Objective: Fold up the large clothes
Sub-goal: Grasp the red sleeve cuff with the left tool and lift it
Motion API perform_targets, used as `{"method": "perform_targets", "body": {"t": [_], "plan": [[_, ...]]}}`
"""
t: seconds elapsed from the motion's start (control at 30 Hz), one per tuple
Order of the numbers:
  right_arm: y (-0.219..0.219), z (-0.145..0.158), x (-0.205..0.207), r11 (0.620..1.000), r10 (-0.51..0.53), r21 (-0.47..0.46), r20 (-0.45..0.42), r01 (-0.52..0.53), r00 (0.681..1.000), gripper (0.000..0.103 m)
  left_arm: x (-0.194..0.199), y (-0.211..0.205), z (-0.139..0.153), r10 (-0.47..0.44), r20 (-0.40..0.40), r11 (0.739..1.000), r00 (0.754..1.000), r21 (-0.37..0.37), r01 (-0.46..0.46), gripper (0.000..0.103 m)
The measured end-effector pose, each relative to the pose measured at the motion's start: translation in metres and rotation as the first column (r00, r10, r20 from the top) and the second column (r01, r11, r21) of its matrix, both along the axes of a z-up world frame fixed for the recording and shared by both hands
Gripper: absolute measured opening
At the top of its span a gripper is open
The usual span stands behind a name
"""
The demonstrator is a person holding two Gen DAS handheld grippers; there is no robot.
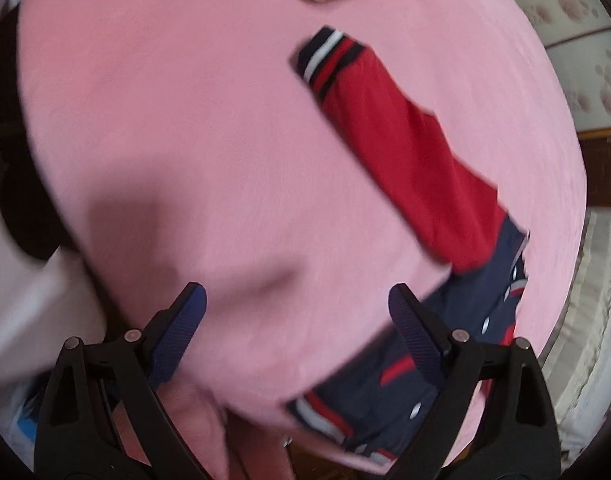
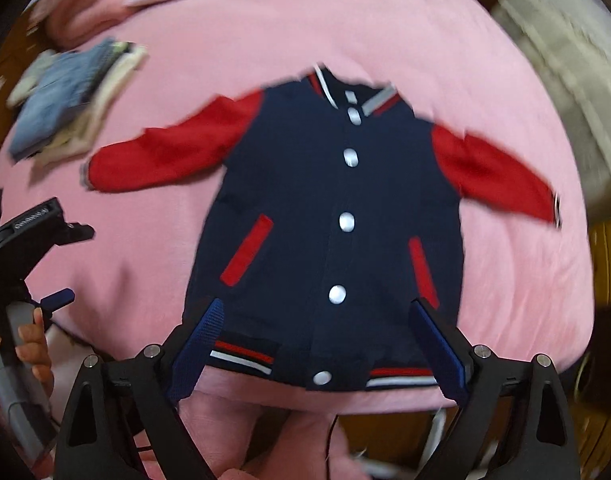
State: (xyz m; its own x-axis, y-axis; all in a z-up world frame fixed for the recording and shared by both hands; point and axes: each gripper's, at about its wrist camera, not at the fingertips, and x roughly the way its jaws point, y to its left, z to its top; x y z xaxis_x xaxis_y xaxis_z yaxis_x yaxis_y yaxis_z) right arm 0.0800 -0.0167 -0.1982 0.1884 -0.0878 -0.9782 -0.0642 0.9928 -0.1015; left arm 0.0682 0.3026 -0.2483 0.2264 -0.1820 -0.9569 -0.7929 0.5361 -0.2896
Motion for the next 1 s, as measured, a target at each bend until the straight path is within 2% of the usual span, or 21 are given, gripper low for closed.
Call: {"method": "perform_targets", "body": {"t": [0.1, 0.23, 0.3, 0.37, 0.43, 0.47, 0.53, 0.57, 0.6, 0.7, 0.77, 0.87, 1.0], "plan": [[0.001, -0.026, 0.013, 0.997, -0.077, -0.015, -0.037, 0.076, 0.996, 0.091, 0.032, 0.023, -0.02, 0.014, 0.034, 1.0, 0.999, 0.023, -0.015, 0.087], [0.007, -0.056, 0.03, 0.991, -0.133, -0.03, -0.069, 0.131, 0.989, 0.088, 0.068, 0.053, -0.04, 0.115, 0.072, 0.99, 0.991, 0.068, -0.12, 0.084], [0.007, -0.063, 0.037, 0.988, -0.157, -0.02, -0.075, 0.156, 0.985, 0.088, 0.083, 0.065, -0.048, 0.144, 0.096, 0.985, 0.985, 0.085, -0.152, 0.074], [0.01, -0.072, 0.042, 0.985, -0.173, -0.011, -0.08, 0.172, 0.982, 0.088, 0.101, 0.073, -0.054, 0.15, 0.098, 0.977, 0.984, 0.139, -0.163, 0.072], [0.011, -0.081, 0.046, 0.985, -0.172, -0.008, -0.086, 0.172, 0.981, 0.088, 0.115, 0.077, -0.058, 0.15, 0.093, 0.967, 0.984, 0.195, -0.165, 0.066], [0.008, -0.082, 0.044, 0.985, -0.171, -0.01, -0.085, 0.171, 0.982, 0.088, 0.122, 0.078, -0.06, 0.145, 0.102, 0.965, 0.984, 0.207, -0.164, 0.053], [0.006, -0.087, 0.045, 0.986, -0.167, -0.006, -0.082, 0.167, 0.983, 0.088, 0.132, 0.074, -0.06, 0.127, 0.12, 0.961, 0.985, 0.231, -0.152, 0.042], [0.003, -0.089, 0.044, 0.986, -0.164, -0.006, -0.082, 0.164, 0.983, 0.088, 0.137, 0.071, -0.059, 0.107, 0.139, 0.959, 0.984, 0.249, -0.139, 0.032], [-0.001, -0.09, 0.043, 0.987, -0.16, -0.005, -0.084, 0.16, 0.984, 0.088, 0.142, 0.065, -0.057, 0.08, 0.156, 0.955, 0.984, 0.27, -0.121, 0.027], [-0.018, -0.093, 0.041, 0.987, -0.157, 0.011, -0.09, 0.159, 0.983, 0.088, 0.153, 0.046, -0.044, 0.049, 0.187, 0.936, 0.981, 0.334, -0.111, 0.019], [-0.033, -0.095, 0.042, 0.987, -0.159, 0.019, -0.1, 0.162, 0.982, 0.088, 0.158, 0.029, -0.03, 0.046, 0.232, 0.927, 0.972, 0.351, -0.128, 0.018], [-0.059, -0.092, 0.046, 0.987, -0.154, 0.024, -0.099, 0.157, 0.983, 0.088, 0.17, -0.007, 0.005, 0.008, 0.333, 0.913, 0.943, 0.383, -0.143, 0.018], [-0.101, -0.079, 0.052, 0.99, -0.132, 0.035, -0.062, 0.134, 0.989, 0.088, 0.187, -0.075, 0.045, -0.15, 0.418, 0.876, 0.896, 0.476, -0.075, 0.018]]}}
